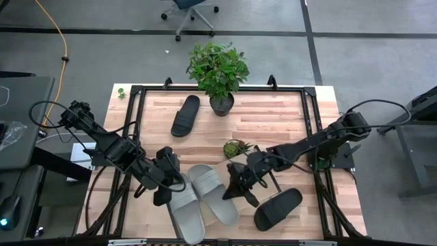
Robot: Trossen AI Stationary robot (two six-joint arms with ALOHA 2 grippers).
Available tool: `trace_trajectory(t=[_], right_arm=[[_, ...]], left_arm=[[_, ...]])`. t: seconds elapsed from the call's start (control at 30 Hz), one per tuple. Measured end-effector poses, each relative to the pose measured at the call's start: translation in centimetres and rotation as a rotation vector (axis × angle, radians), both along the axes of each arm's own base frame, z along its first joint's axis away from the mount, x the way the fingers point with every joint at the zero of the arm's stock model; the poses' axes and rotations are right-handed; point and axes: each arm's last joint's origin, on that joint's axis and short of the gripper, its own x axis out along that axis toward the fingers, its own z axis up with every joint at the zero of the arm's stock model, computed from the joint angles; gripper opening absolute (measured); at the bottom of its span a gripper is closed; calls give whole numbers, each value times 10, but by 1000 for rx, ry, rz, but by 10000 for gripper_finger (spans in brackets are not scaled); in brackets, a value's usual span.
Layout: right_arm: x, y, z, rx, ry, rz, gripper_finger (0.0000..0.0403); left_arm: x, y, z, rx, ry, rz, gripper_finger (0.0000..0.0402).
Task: Pick and place slides into the shelf
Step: Adjust the gray slippers on the shelf
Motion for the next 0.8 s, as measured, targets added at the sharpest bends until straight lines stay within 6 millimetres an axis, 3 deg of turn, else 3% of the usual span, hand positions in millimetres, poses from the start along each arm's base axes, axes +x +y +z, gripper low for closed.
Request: trace_trajectory(t=[0.13,0.27,0.47,0.8], right_arm=[[-9,-5,12,-57,-18,-134,0],[-22,-8,11,-62,119,-107,0],[-32,10,1,-44,242,-14,0],[-42,27,-5,-70,299,-20,0]], left_arm=[[0,0,0,4,-2,3,30],[0,0,0,6,-2,2,30],[0,0,0,12,-2,-4,30],[0,0,0,12,-1,-4,30]])
